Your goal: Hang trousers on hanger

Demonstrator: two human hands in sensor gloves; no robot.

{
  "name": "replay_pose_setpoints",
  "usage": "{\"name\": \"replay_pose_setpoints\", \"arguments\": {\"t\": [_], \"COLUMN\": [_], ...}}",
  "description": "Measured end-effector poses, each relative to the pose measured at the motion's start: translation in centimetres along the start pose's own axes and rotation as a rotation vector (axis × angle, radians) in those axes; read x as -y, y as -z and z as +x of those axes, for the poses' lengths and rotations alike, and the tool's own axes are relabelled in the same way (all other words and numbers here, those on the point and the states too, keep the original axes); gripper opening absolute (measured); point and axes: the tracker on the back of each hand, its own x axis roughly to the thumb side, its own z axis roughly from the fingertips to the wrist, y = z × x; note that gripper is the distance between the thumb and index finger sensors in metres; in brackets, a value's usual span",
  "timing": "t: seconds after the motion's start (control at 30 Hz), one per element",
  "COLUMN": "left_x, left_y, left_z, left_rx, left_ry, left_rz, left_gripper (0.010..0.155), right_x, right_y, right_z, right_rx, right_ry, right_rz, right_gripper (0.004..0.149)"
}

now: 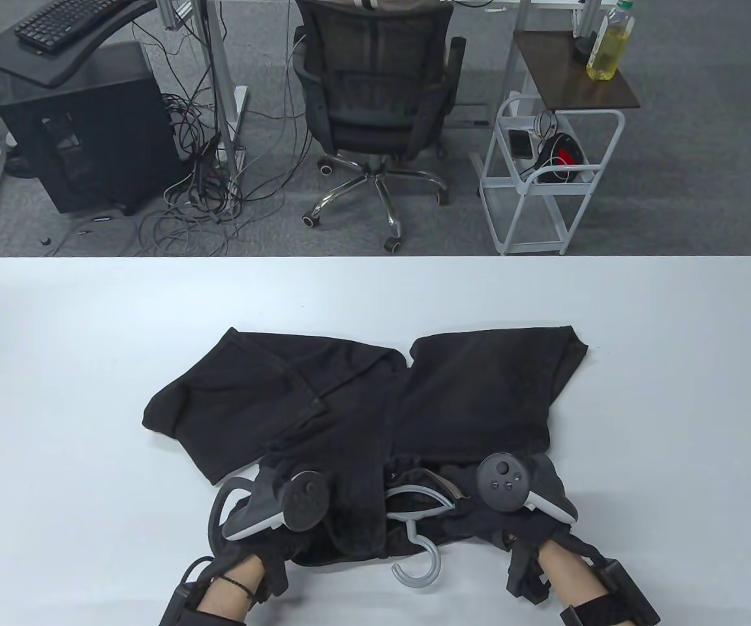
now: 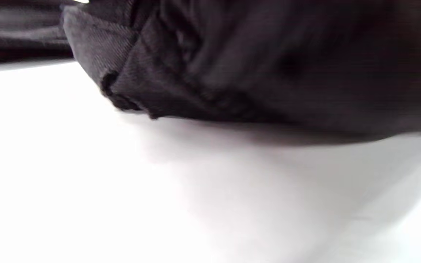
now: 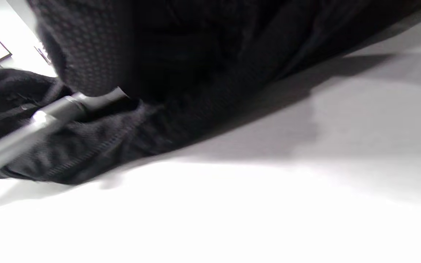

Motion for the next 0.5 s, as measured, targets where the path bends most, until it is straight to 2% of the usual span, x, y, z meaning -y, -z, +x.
{"name": "replay_pose_setpoints", "arguments": {"t": [0.1,0.2,0.33,0.5], "left_x": [-0.7,-1.5,-2.0,-2.8], "left_y": [-0.8,-1.3,-1.7,-2.4], "left_z": [-0.4,-0.5,-0.3,-0.1], "left_rx": [0.062,0.145,0.183,0.241], "left_ry": [-0.085,-0.131,-0.169,-0.151], "left_rz": [-0.046,-0.001,0.044,0.247], "left_gripper": [0.091,0.101,0.104,0.096], "right_x": [0.7,1.6,2.6,3.4], "right_y": [-0.6,-1.5,-2.4,-3.1], "right_z": [0.0,0.3,0.9,1.2], "right_rx": [0.036,0.073,0.105,0.124], "right_ry": [0.084,0.110,0.084,0.077], "right_rz": [0.008,-0.019,-0.099,-0.195], "right_gripper": [0.090,0.091,0.090,0.088]}}
